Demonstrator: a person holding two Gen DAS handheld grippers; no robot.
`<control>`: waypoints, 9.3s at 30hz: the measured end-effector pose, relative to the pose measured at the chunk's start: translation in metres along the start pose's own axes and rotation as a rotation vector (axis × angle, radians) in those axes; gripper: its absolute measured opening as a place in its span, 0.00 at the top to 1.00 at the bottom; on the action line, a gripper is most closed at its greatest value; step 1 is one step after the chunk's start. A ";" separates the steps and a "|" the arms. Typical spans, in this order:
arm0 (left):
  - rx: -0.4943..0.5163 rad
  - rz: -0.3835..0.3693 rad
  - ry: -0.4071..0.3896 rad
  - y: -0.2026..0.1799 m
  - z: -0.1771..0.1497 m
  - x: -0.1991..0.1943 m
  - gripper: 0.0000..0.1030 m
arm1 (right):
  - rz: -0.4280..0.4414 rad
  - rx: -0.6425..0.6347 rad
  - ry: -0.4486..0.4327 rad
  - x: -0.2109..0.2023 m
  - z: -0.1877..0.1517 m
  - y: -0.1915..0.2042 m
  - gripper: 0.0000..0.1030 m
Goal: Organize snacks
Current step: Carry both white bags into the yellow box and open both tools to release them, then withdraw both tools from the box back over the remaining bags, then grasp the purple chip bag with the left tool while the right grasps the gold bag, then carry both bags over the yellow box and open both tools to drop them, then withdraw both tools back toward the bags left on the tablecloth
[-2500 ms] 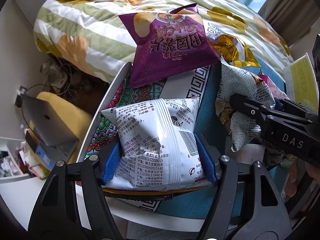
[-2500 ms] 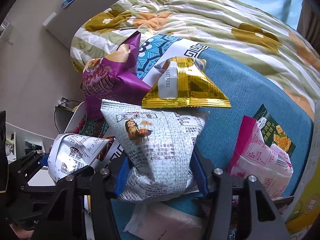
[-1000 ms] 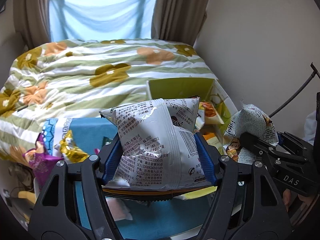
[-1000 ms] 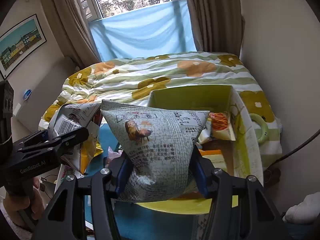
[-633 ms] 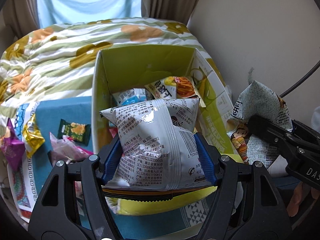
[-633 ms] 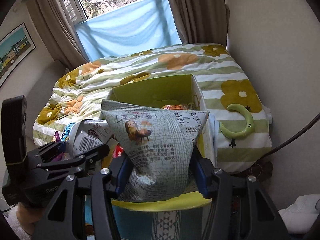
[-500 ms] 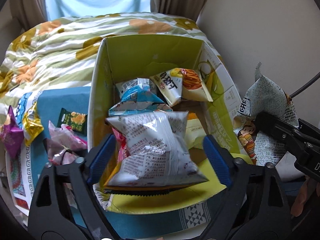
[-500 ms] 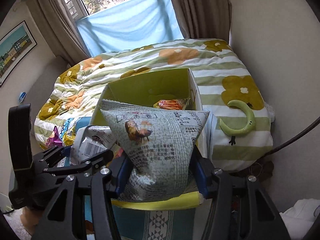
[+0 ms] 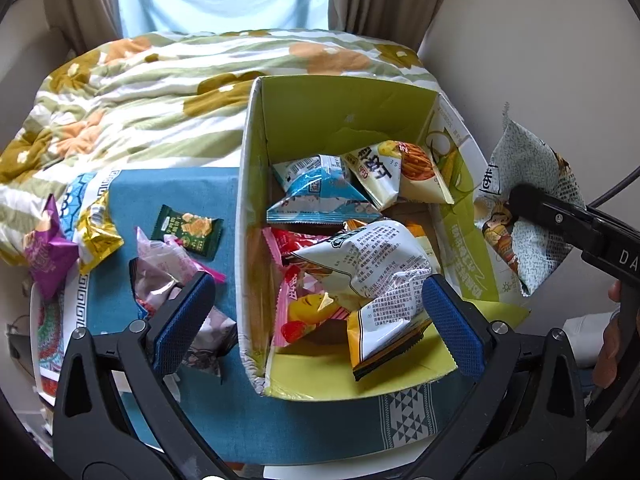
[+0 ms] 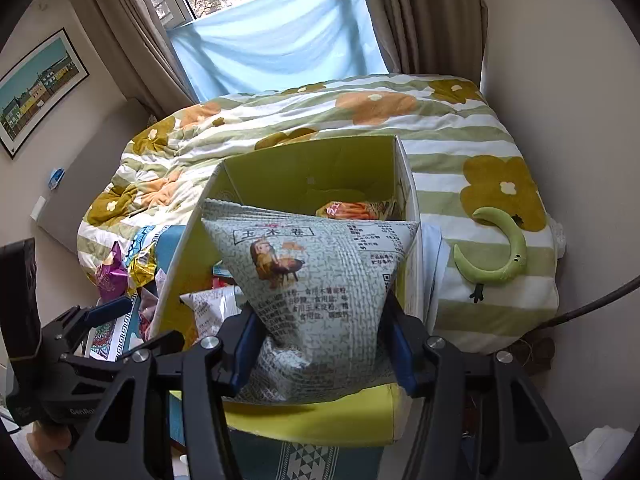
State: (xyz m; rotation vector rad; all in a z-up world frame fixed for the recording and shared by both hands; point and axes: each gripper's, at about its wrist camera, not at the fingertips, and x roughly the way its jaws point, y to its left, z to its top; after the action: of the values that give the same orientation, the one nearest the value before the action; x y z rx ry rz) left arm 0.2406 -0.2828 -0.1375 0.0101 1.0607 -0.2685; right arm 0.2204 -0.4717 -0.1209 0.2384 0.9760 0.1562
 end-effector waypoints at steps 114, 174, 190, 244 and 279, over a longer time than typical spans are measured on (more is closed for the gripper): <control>-0.448 -0.094 0.195 0.465 -0.016 0.115 0.40 | 0.107 -0.258 0.423 0.321 0.008 0.353 0.28; -0.036 -0.283 -0.122 0.128 0.094 -0.016 0.50 | -0.055 -0.067 -0.086 0.031 0.055 0.158 0.65; -0.031 -0.169 -0.033 0.007 0.125 0.073 0.05 | -0.046 -0.031 -0.022 0.035 0.084 0.015 0.65; -0.064 0.081 -0.149 0.117 0.036 -0.074 0.04 | -0.018 -0.040 -0.092 0.008 0.061 0.042 0.00; 0.401 -0.216 0.080 0.254 -0.120 -0.048 0.04 | -0.096 0.131 -0.111 0.005 -0.127 0.228 0.00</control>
State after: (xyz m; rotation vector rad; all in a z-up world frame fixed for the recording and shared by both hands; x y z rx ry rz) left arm 0.1720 -0.0105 -0.1855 0.2699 1.0734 -0.6780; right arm 0.1119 -0.2342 -0.1322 0.3167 0.8861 -0.0095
